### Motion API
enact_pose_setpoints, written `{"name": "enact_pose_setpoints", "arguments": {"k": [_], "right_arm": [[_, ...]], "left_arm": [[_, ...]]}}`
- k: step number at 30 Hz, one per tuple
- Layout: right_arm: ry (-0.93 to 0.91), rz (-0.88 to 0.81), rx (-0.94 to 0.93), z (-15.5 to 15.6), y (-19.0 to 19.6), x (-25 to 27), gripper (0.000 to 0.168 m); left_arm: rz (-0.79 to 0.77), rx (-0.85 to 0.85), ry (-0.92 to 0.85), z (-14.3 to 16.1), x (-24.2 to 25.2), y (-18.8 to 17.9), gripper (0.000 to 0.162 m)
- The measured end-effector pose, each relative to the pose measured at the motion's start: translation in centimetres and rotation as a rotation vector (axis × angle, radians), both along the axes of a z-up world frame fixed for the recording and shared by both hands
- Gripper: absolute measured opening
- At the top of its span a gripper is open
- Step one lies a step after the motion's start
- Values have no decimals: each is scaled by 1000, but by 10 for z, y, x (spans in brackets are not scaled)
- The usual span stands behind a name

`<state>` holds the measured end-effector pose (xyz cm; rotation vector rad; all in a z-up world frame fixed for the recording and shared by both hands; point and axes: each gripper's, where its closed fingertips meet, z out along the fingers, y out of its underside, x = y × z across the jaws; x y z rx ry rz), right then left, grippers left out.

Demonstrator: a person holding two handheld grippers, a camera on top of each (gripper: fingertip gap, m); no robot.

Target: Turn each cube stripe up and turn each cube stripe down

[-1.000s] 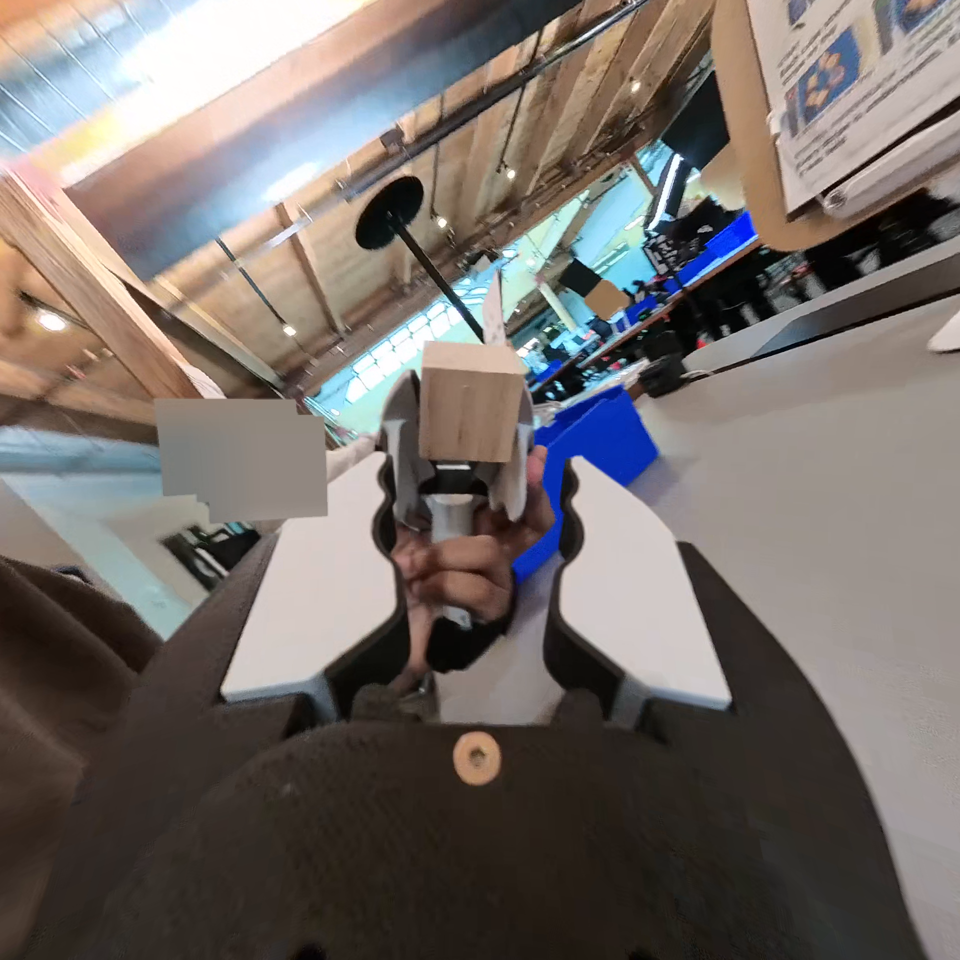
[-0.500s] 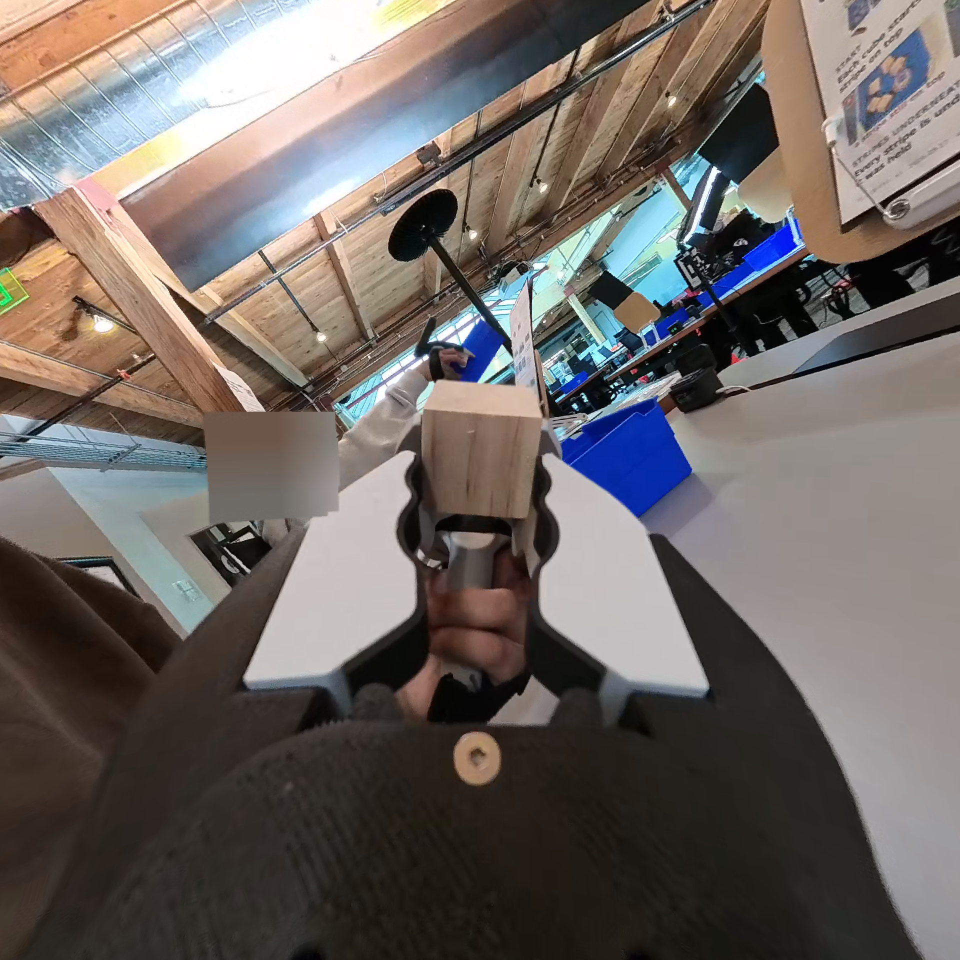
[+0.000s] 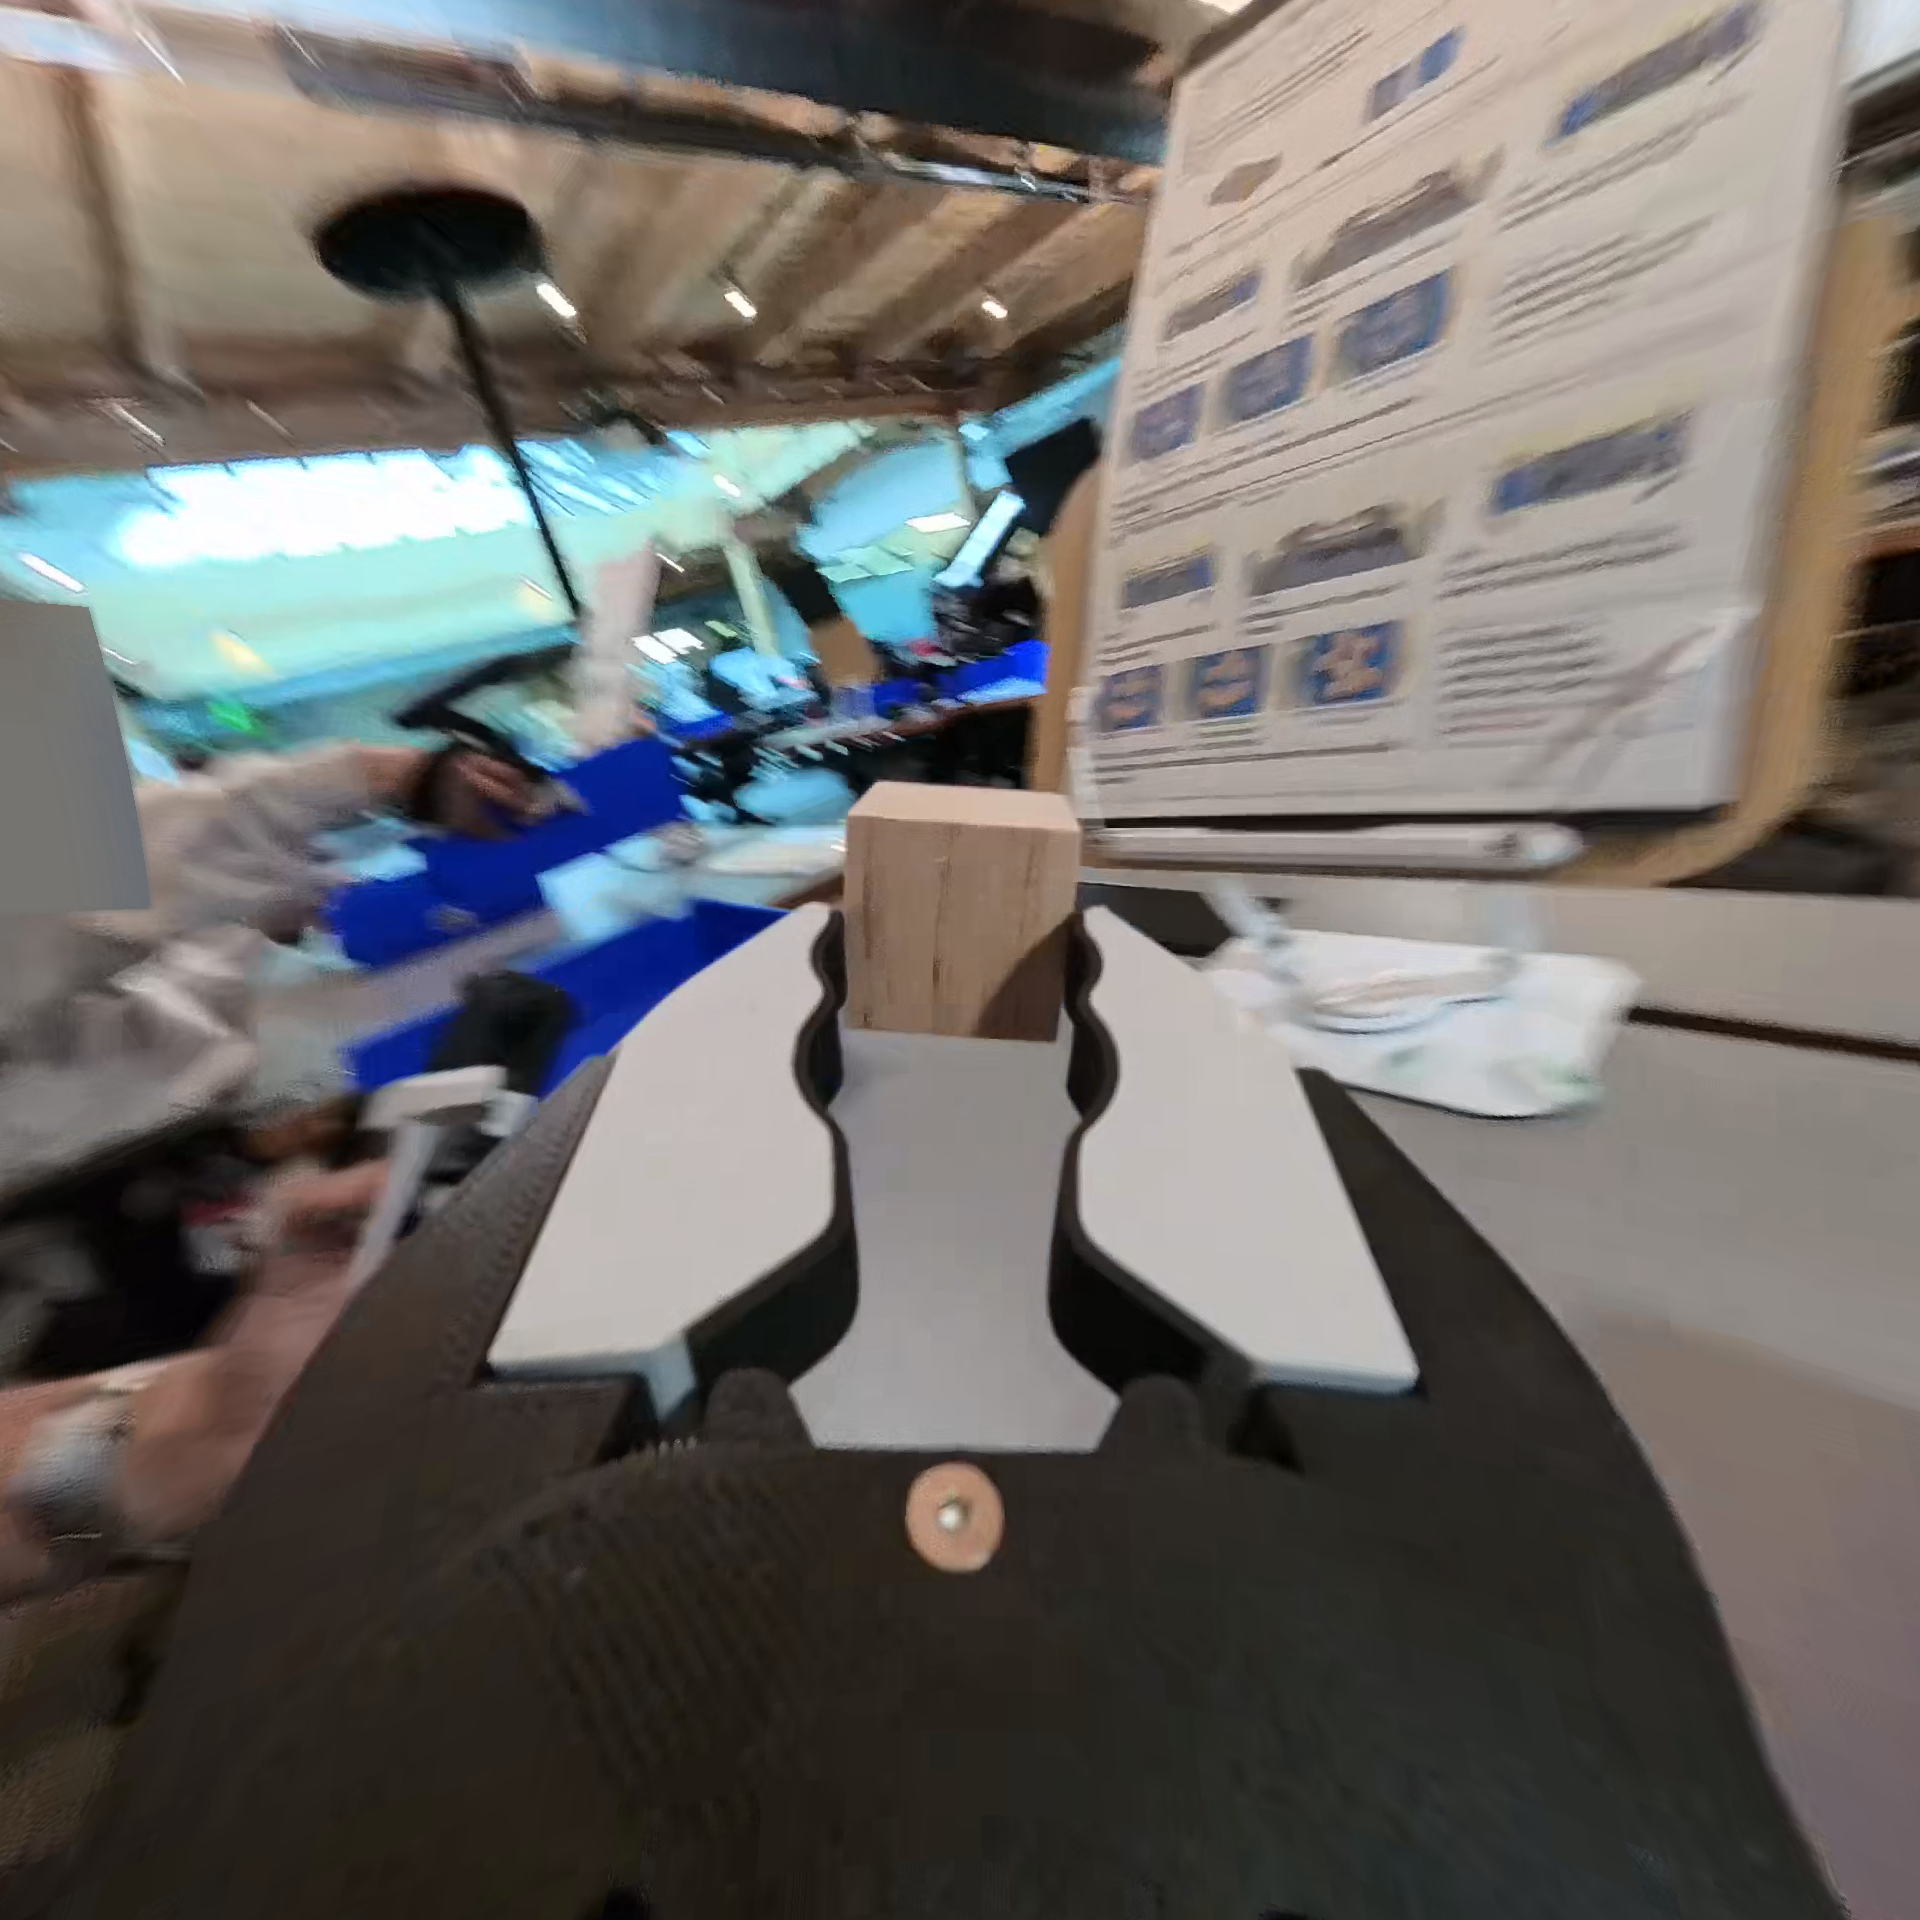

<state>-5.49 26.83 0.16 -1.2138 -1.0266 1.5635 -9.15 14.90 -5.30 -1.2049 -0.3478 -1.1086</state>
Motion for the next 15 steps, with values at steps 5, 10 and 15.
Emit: {"name": "enact_pose_setpoints", "arguments": {"k": [5,10,15], "right_arm": [[-262,-421,242,-3,120,34,41],[-651,-563,153,-72,195,70,41],[-903,-554,64,-144,211,80,42]], "left_arm": [[-34,-37,45,-8,9,4,60],[-50,-61,48,-13,12,7,60],[-77,-85,23,-18,15,11,60]]}}
